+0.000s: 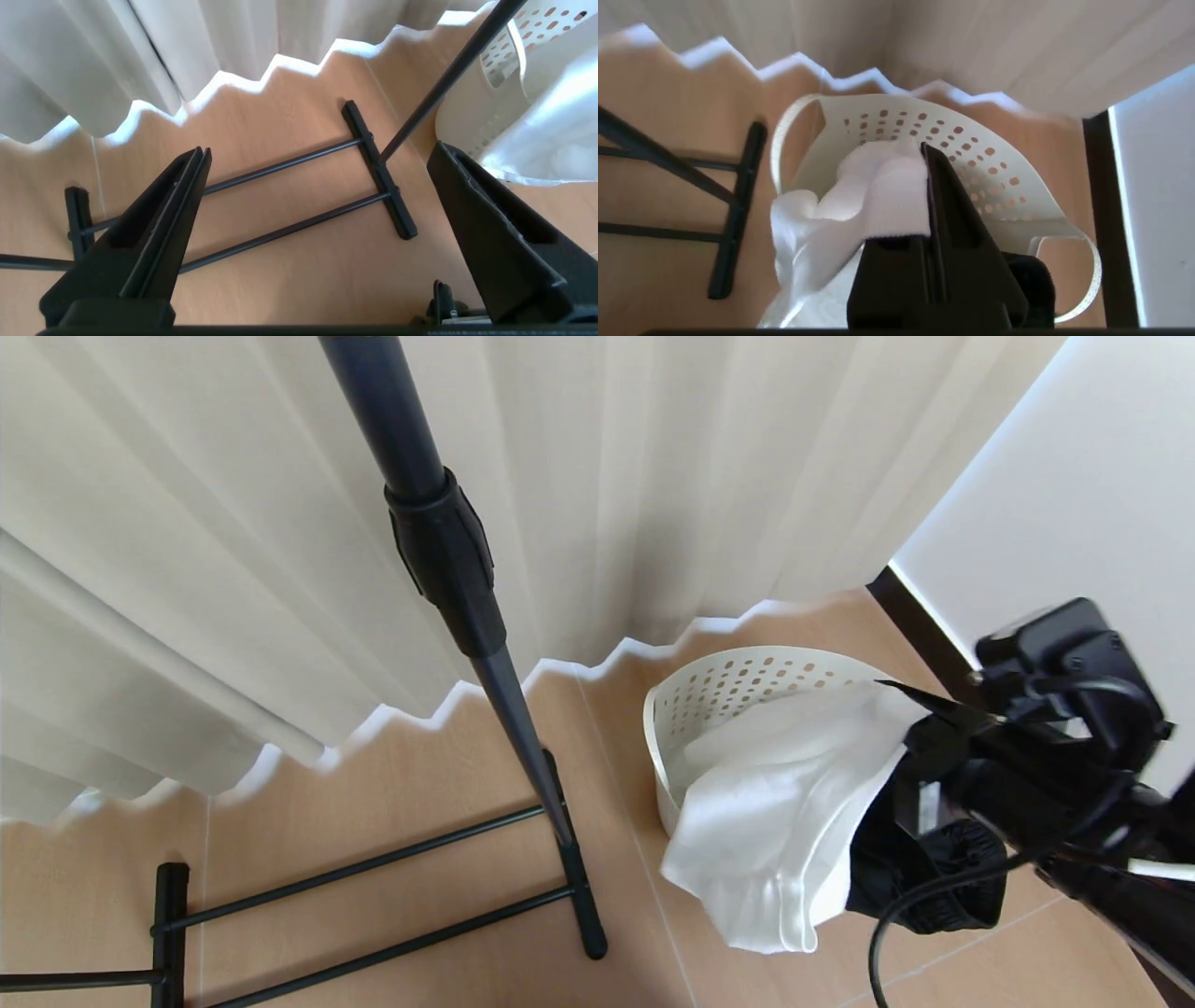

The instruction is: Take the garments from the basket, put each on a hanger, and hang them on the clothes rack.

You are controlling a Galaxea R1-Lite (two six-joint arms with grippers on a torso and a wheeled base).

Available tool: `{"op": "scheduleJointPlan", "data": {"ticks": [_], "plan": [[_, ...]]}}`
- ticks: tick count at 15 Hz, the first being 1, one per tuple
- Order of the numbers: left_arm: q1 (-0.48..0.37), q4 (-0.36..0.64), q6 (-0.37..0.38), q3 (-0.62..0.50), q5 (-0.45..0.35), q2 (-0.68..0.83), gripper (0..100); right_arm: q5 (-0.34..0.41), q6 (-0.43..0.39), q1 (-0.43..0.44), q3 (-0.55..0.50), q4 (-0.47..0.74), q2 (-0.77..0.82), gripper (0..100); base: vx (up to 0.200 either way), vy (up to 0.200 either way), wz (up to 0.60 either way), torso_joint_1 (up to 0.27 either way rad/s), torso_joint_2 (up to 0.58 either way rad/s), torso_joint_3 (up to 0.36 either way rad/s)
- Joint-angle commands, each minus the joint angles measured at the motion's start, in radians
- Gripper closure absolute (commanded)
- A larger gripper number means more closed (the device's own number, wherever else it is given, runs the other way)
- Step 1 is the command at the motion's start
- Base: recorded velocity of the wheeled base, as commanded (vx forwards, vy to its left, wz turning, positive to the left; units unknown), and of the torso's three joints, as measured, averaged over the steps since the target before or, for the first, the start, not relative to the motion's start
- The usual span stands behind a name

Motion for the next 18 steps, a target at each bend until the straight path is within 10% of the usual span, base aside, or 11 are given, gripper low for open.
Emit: {"op": "scheduleJointPlan", "data": {"ticks": [1, 18], "plan": [[0.0, 0.0, -0.001, 0.0, 0.0, 0.0, 0, 0.004, 0.003, 0.034, 0.031, 0.016, -0.151, 100, 0.0, 0.0, 0.0, 0.0, 0.0, 0.0], [0.0, 0.0, -0.001, 0.0, 0.0, 0.0, 0, 0.056, 0.003, -0.021, 0.048, 0.018, -0.139, 100, 0.0, 0.0, 0.0, 0.003, -0.01, 0.157]]}}
